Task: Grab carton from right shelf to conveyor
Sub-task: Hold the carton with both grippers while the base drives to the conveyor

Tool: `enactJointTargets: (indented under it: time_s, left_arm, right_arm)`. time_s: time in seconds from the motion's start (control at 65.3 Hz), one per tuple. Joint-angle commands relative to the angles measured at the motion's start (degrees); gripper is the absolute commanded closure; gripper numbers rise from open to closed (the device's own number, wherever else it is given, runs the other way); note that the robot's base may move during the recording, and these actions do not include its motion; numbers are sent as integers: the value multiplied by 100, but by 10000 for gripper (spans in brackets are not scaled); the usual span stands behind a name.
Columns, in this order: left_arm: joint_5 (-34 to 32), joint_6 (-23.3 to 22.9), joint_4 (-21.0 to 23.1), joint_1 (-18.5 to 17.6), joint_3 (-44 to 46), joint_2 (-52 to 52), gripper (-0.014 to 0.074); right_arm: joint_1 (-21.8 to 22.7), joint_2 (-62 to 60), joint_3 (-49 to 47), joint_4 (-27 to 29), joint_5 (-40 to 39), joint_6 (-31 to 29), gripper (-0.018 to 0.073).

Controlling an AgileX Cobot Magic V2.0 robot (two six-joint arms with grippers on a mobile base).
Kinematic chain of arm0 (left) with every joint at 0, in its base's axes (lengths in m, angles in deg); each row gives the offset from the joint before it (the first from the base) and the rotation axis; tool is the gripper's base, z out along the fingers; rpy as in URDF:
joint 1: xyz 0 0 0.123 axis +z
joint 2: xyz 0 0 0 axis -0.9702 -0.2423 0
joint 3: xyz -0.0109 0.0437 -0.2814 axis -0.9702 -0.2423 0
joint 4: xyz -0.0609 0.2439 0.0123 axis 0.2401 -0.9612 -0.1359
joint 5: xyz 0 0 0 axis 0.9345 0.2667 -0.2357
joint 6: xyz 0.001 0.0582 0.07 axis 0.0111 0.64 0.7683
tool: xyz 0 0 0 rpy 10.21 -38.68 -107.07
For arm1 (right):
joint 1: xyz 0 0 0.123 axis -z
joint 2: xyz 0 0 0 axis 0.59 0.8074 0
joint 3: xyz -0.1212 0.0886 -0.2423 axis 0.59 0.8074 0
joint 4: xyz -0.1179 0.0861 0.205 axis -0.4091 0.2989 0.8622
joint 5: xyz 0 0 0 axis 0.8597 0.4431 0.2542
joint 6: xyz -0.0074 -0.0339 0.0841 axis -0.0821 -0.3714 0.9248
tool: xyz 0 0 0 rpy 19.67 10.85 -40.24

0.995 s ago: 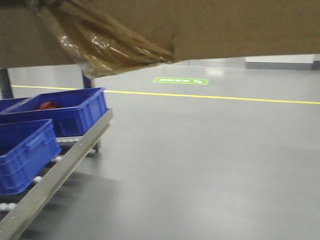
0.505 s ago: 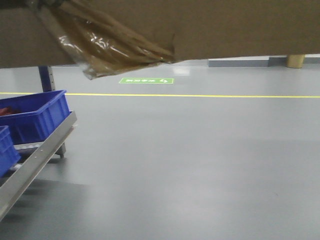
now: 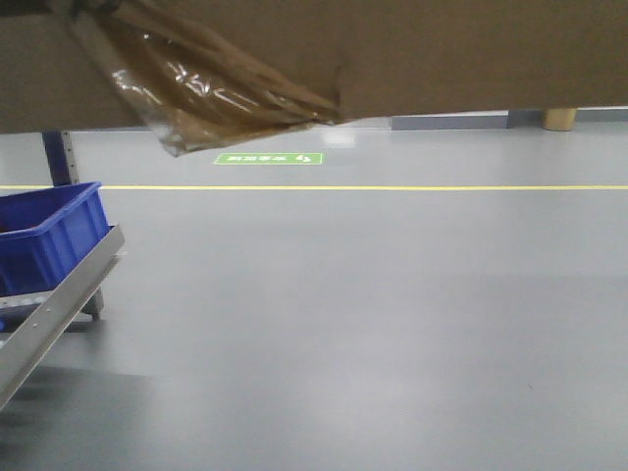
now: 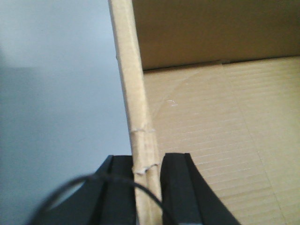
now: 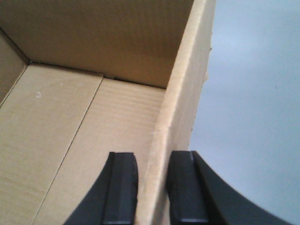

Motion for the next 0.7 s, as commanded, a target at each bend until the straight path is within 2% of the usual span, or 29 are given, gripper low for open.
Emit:
enactJointTargets:
  time_s: [0.0,0.689]
  left_arm:
    - [-203,48,-69,-21,18,74,612]
    - [-203,48,-89,-21,18,74,612]
  right_arm:
    - [13,-79,-24,89,-166,-99,629]
    - [13,-79,-24,121,-166,-99,629]
